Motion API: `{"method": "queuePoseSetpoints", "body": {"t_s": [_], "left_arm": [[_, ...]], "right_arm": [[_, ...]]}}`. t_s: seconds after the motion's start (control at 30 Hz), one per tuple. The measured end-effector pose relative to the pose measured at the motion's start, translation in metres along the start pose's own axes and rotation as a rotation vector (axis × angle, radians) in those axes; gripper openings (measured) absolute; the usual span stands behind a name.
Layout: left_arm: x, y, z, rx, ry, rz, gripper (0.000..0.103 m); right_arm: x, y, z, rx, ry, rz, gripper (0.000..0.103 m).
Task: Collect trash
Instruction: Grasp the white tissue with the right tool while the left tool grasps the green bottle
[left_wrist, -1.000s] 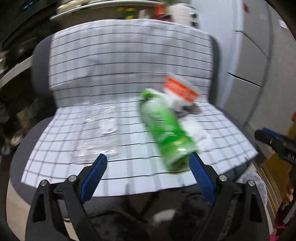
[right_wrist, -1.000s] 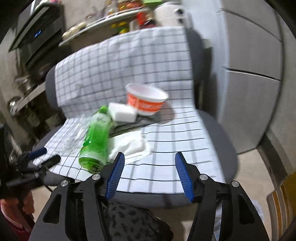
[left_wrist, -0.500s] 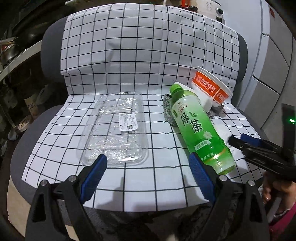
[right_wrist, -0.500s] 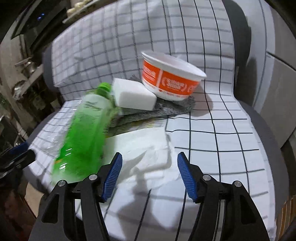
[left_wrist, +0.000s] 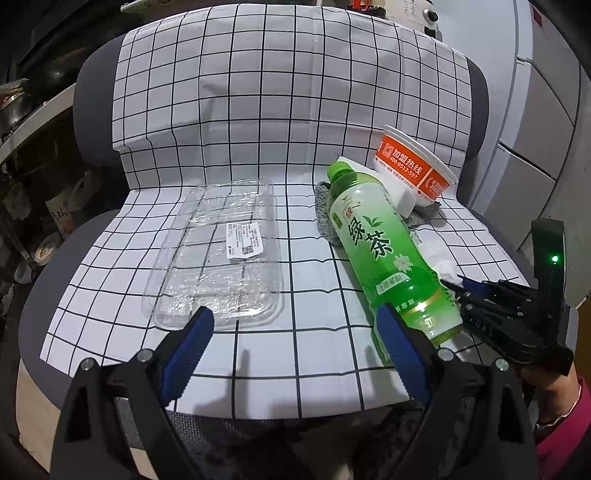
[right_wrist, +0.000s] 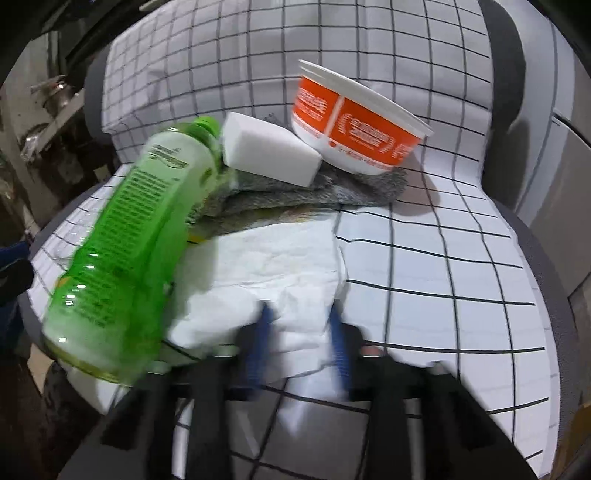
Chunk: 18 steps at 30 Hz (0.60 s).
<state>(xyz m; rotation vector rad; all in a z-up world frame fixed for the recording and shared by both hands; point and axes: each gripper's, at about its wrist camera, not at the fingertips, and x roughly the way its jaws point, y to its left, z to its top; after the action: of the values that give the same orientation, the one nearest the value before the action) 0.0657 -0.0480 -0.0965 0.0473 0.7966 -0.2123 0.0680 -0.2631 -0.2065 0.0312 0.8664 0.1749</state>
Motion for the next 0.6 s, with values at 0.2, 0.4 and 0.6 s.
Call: {"method": "queuePoseSetpoints", "body": {"t_s": [0.2,0.4,0.6], "left_arm": [[-0.011,-0.002,0.002,0.002,-0.016,0.002,0.087],[-0.012,-0.021,0.012,0.018,-0.030,-0.035,0.089],[0.009,-0.048,0.028,0.015,-0.017,-0.055,0.089]], "right_arm": [[-0.063,-0.010,0.017,0.063,-0.216,0.024,0.004],[-0.112,-0.028,0.018,0.108,-0.293,-0.092,0.004],[-0.122,-0.037,0.003,0.105,-0.298,-0.187,0.004]]}}
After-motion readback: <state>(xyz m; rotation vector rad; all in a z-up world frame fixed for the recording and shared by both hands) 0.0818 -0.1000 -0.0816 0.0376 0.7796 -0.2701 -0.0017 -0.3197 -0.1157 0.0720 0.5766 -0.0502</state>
